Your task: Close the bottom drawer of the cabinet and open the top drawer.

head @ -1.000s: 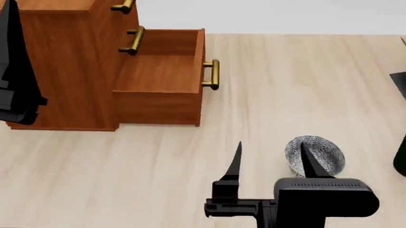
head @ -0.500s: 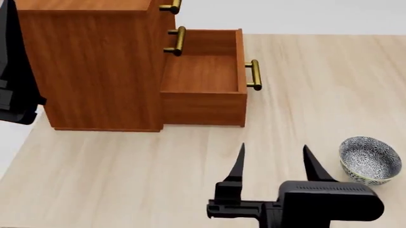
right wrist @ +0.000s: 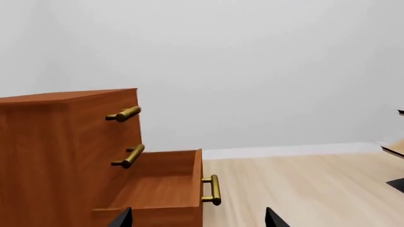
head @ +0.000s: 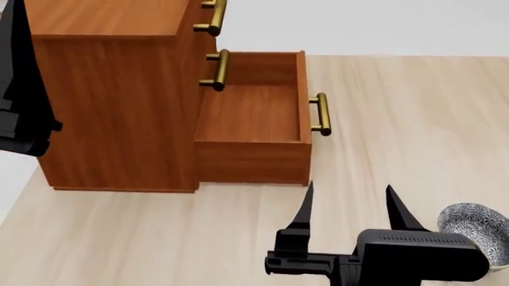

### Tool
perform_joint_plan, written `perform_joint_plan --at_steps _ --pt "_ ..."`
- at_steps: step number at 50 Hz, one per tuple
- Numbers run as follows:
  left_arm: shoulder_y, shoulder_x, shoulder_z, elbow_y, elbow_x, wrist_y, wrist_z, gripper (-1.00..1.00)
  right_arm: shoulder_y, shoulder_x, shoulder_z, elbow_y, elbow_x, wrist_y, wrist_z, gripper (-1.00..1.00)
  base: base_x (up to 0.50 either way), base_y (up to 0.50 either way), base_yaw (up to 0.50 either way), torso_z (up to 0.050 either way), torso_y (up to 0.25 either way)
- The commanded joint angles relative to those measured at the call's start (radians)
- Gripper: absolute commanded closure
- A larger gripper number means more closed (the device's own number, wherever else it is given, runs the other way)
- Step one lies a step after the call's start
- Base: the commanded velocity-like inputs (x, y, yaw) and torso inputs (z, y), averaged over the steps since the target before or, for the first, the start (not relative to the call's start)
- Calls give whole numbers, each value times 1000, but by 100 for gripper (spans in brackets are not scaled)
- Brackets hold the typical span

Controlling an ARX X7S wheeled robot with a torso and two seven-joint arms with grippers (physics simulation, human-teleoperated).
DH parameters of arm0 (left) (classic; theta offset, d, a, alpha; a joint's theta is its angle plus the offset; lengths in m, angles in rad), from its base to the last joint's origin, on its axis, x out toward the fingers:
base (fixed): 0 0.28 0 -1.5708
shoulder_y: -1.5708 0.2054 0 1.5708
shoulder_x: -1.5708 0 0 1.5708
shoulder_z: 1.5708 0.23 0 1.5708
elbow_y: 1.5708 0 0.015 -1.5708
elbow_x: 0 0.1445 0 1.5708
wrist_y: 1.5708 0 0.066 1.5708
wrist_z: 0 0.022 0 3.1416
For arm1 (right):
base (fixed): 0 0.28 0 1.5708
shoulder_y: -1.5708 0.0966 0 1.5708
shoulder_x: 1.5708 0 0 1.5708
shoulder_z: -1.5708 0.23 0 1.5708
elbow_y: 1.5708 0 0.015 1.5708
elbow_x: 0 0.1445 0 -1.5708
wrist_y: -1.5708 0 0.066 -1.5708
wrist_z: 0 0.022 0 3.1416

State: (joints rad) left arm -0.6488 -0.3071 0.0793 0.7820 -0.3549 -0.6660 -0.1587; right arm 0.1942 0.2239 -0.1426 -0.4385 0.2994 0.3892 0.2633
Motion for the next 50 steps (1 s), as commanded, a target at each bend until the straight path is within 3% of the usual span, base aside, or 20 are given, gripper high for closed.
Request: perform_joint_plan --at_steps 1,50 --pt "-6 -2 5 -3 -5 3 -3 -100 2 3 -3 5 6 -5 4 -100 316 0 0 0 0" --pt "-21 -13 2 -8 -38 16 -15 -100 9 19 -18 6 32 -15 19 -100 327 0 0 0 0"
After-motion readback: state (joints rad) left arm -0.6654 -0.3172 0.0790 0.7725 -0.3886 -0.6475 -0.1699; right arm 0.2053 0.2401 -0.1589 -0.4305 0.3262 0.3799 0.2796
